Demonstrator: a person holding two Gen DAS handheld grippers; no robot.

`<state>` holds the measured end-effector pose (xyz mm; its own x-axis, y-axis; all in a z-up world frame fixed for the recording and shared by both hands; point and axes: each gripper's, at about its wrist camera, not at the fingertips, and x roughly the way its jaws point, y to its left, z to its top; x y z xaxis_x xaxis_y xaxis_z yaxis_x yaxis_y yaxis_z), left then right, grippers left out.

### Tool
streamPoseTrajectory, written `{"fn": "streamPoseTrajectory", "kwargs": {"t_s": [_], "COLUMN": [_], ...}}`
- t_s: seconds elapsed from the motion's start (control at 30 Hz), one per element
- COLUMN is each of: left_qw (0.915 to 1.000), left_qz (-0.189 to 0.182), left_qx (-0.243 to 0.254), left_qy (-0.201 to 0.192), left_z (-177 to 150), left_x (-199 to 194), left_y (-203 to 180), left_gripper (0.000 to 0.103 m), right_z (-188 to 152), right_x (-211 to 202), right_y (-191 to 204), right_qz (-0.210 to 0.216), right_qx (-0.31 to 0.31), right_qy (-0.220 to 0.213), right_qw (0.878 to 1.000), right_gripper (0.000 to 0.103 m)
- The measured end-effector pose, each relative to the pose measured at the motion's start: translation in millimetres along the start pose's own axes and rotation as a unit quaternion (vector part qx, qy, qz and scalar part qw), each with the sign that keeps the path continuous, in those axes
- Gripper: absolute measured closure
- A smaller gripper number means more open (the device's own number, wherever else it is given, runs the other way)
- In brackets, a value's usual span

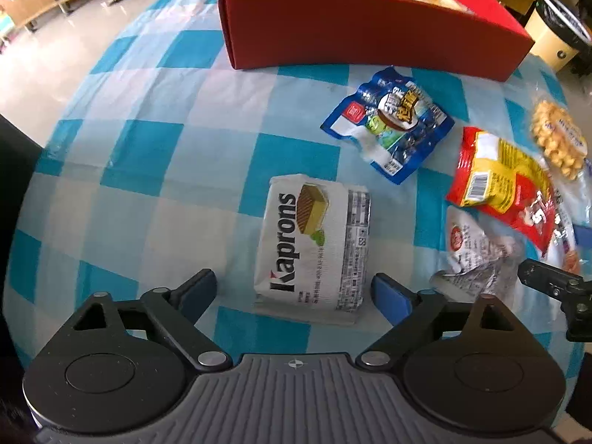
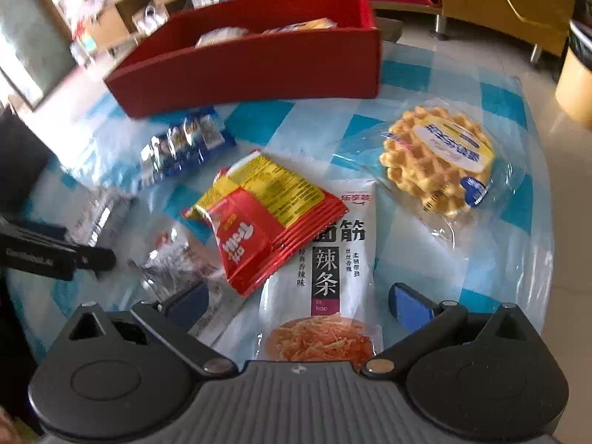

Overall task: Organize snacks
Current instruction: 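Lower the left tool to the Kaprons wafer pack while the right tool reaches the white spicy strip bag, then close the left tool on the Kaprons pack while the right tool grasps the white spicy strip bag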

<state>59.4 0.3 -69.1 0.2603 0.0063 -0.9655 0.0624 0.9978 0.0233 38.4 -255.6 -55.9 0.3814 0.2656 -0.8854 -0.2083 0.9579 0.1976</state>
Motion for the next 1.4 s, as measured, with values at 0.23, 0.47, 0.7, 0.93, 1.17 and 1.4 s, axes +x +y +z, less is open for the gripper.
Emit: {"fn": "streamPoseTrajectory", "kwargs": {"t_s": [0.23,0.47,0.7,0.93,1.17,1.4], "left_qw": [1.0000,0.9999,1.0000,0.9998,0.9999,0.9997], "left_qz": [0.005,0.004,-0.001,-0.019,0.011,0.002], "left_qx": [0.002,0.002,0.002,-0.003,-0.002,-0.016], "left_qy": [-0.004,-0.009,-0.007,-0.002,-0.006,-0.016], "left_z": [-4.4,-5.7,-6.7,-17.4,-10.6,-4.7], "left_x": [4.5,5.2,-2.2,-11.6,0.1,-1.8], "left_y": [-5.8,-8.9,-6.6,1.5,-1.8,0.5], "left_gripper": [0.000,0.000,0.013,0.017,0.000,0.015], "right_z": [3.4,8.5,-17.4,-52.5,-43.1,-44.5], "right_x": [8.4,9.6,-24.0,-42.6,-26.2,-26.9], "right_y": [8.6,7.7,-10.1,2.5,24.2,26.6], "right_qz": [-0.038,-0.049,-0.027,-0.004,-0.037,-0.048], "right_qx": [-0.022,-0.021,0.035,0.054,-0.017,-0.037], "right_qy": [-0.020,-0.018,-0.017,0.007,0.006,-0.012], "right_qw": [0.999,0.998,0.999,0.999,0.999,0.998], "right_gripper": [0.000,0.003,0.057,0.058,0.025,0.054]}}
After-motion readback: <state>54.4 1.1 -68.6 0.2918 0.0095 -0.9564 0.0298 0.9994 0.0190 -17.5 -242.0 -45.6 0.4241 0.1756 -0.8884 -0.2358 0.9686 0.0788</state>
